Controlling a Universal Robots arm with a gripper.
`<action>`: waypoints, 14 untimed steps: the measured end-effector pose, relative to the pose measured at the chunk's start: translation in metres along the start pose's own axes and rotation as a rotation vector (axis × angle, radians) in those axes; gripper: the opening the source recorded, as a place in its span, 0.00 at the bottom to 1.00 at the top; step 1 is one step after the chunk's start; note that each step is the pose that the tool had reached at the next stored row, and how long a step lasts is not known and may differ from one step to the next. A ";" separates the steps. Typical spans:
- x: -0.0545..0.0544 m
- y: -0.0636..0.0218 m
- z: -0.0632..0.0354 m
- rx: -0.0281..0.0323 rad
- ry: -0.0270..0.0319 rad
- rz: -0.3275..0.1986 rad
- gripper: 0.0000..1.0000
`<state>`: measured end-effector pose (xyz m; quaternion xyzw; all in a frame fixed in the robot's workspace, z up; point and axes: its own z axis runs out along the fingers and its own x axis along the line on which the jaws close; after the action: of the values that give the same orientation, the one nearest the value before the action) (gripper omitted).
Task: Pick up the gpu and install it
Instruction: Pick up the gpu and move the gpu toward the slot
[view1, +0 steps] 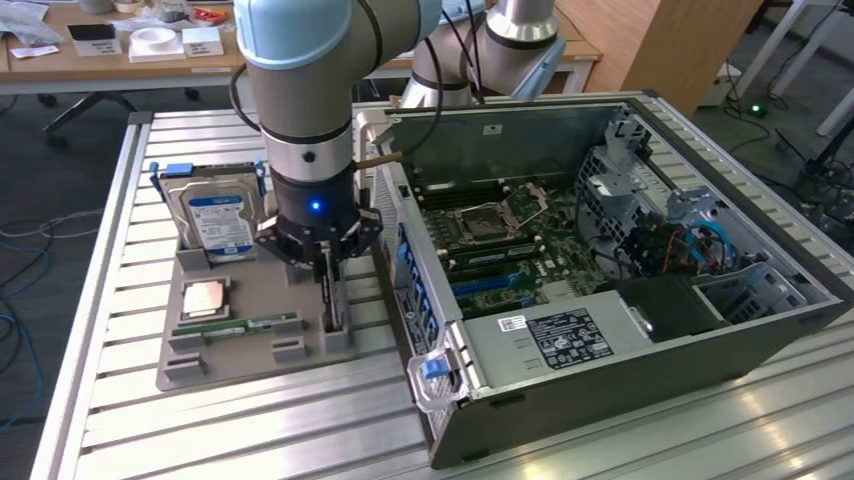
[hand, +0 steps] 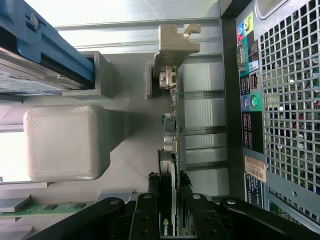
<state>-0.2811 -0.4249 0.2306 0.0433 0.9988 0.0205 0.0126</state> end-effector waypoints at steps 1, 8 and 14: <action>0.000 0.0000 0.0000 0.0000 0.0000 0.000 0.26; 0.000 0.0000 0.0000 0.0000 -0.0001 0.000 0.26; 0.000 0.0000 0.0000 0.0000 -0.0001 0.000 0.26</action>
<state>-0.2811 -0.4249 0.2305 0.0433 0.9988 0.0205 0.0126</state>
